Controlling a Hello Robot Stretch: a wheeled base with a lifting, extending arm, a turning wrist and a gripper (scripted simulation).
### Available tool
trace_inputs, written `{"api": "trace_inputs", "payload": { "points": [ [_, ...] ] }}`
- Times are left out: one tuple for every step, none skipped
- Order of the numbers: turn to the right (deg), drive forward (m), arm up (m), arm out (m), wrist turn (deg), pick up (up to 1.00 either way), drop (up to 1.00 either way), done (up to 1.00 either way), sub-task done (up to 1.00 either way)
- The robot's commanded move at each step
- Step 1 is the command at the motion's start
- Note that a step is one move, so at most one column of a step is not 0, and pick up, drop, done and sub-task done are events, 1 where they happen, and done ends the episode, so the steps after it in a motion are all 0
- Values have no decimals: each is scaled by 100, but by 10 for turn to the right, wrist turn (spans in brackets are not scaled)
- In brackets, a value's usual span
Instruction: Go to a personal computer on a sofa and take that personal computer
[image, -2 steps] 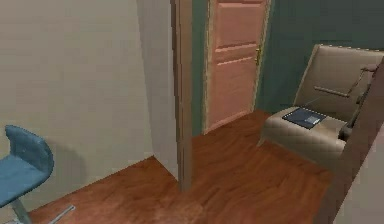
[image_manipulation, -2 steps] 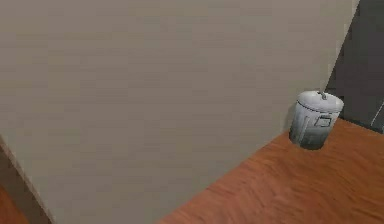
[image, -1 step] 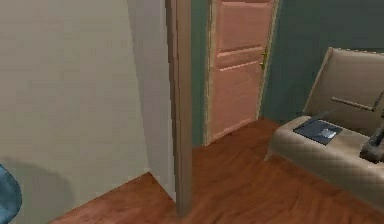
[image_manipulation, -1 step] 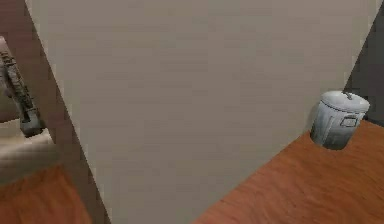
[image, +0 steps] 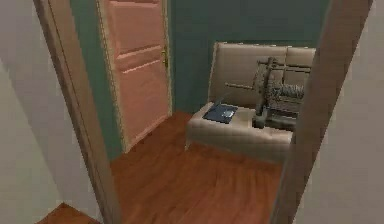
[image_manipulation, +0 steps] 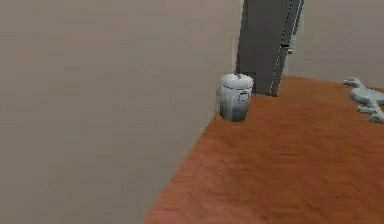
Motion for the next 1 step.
{"api": "trace_inputs", "payload": {
  "points": [
    [0, 80, 0, 0, 0, 0, 0, 0, 0]
  ]
}}
